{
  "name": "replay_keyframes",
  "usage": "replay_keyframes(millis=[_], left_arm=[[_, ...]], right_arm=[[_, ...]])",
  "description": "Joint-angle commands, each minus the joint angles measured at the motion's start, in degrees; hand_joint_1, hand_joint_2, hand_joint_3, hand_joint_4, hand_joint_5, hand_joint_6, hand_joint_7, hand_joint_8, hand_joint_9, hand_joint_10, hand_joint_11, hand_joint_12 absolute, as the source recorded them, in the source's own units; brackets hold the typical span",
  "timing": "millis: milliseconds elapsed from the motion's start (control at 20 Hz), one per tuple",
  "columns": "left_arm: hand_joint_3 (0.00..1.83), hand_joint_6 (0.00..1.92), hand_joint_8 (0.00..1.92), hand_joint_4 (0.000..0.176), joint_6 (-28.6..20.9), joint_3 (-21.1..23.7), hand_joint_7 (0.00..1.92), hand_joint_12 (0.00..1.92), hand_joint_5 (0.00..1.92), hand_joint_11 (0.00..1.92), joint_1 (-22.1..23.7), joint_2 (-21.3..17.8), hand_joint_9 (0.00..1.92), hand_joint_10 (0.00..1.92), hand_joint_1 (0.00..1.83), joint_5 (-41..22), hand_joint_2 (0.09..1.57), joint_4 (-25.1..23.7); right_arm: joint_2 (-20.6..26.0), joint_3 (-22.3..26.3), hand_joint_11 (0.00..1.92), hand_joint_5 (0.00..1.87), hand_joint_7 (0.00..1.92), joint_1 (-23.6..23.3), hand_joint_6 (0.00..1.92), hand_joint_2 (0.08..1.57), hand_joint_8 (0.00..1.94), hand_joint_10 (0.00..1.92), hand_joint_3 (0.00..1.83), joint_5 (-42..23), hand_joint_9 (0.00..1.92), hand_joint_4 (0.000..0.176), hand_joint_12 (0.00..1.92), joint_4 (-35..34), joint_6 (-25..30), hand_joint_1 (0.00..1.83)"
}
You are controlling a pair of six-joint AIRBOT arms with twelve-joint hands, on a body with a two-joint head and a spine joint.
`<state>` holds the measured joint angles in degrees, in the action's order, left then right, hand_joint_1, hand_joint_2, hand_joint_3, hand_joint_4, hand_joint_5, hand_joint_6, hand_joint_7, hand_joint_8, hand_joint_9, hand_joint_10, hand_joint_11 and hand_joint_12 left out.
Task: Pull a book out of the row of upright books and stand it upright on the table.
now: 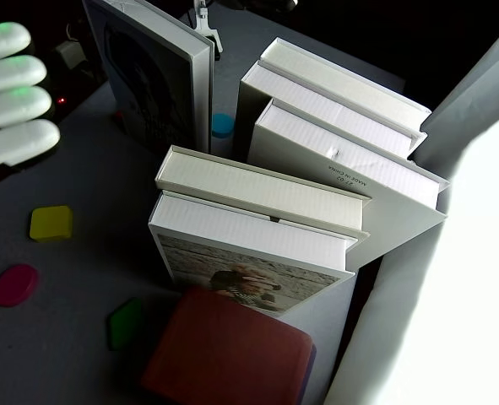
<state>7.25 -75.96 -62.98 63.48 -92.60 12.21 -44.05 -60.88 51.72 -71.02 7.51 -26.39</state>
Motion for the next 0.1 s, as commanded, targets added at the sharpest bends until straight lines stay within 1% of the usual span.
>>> replay_keyframes(millis=[0,50], left_arm=[[0.0,0.0,0.0,0.153,-0.6,-0.4,0.0,0.0,0.0,0.0,0.7,0.3,0.0,0.0,0.01,-6.7,1.24,0.8],[0.0,0.0,0.0,0.153,-0.7,-0.4,0.0,0.0,0.0,0.0,0.7,0.3,0.0,0.0,0.01,-6.7,1.24,0.8]], right_arm=[[0.0,0.5,0.0,0.0,0.0,-0.2,0.0,1.35,0.0,0.0,0.0,-8.6,0.0,0.0,0.23,-2.3,-0.6,0.04],[0.1,0.9,0.0,0.0,0.0,0.2,0.0,1.35,0.0,0.0,0.0,-9.1,0.0,0.0,0.23,-2.7,-1.2,0.04]])
